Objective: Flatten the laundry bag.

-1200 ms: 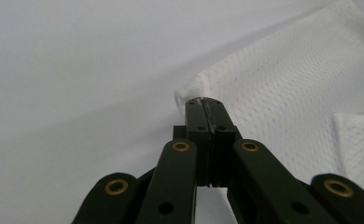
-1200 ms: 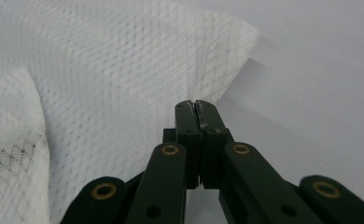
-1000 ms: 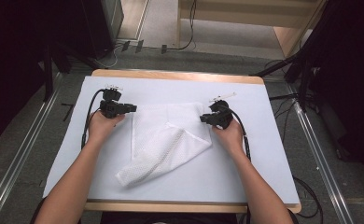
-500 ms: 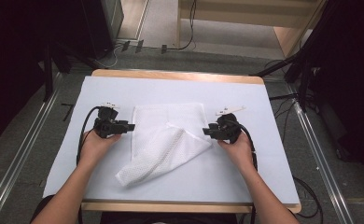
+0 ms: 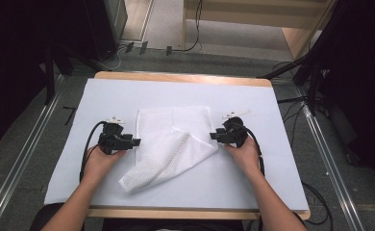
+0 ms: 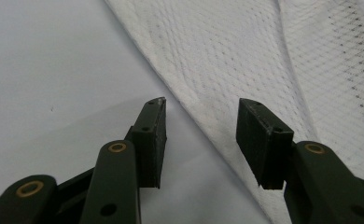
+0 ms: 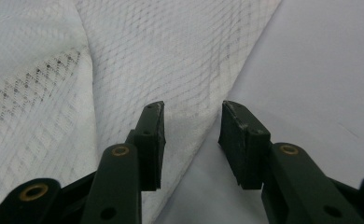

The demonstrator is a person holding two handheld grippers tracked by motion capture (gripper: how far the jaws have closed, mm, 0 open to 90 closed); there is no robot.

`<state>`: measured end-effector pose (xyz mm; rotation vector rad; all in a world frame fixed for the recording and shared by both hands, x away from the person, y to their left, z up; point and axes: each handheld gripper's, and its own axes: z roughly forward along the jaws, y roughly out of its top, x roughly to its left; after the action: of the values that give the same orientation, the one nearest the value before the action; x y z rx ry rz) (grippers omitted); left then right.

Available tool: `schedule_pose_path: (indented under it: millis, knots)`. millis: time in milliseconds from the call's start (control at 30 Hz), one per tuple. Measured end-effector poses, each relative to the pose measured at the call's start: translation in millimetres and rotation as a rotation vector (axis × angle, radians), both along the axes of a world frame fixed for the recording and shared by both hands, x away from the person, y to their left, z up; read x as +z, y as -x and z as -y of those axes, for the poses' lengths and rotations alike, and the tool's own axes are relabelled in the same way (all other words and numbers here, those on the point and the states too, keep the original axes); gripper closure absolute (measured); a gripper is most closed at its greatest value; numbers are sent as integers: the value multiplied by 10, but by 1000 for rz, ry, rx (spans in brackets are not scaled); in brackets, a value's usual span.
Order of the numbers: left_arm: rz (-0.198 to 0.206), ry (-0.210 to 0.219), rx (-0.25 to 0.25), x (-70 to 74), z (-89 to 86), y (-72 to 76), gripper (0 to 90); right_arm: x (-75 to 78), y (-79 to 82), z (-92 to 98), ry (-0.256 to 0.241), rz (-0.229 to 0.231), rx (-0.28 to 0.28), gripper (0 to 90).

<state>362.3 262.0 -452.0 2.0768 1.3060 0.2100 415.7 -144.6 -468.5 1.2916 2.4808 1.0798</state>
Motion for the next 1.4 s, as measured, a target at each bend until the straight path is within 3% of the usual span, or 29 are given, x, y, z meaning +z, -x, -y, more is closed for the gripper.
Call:
schedule_pose_path:
  millis: [200, 300, 367, 467, 600, 733, 833, 1033, 1133, 1267, 1367, 1400]
  knots:
    - [-3, 9, -5, -13, 73, 24, 598, 7, -4, -101, 13, -1, 18, 659]
    - [24, -47, -9, -13, 126, 50, 652, 1, -3, -137, 0, -3, 37, 717]
    - [31, -57, -1, -14, 138, 55, 686, 1, 4, -164, 13, 4, 40, 752]
    - [28, -57, 12, -20, 122, 43, 782, 5, 6, -193, 30, 10, 41, 807]
    - [6, -36, -2, -21, 133, 24, 888, 16, -24, -188, 36, -15, 24, 873]
    - [-12, -42, -3, -1, 148, 3, 900, 23, -49, -177, 30, -32, 22, 890]
    - [-14, -17, 3, 36, 135, -35, 900, 57, -39, -163, 34, -35, 16, 892]
    - [3, 2, 27, 106, 75, -234, 900, 116, -103, -133, 7, -4, -2, 890]
    - [6, 17, 40, 138, 34, -371, 900, 127, -207, -169, 6, 5, -7, 889]
    - [13, 2, 44, 149, 22, -541, 900, 133, -364, -214, 15, 8, -18, 889]
    - [35, 36, 60, 138, -9, -639, 900, 132, -486, -221, 5, 10, -30, 888]
    - [22, 36, 59, 126, -13, -686, 900, 131, -524, -227, 8, 16, -31, 889]
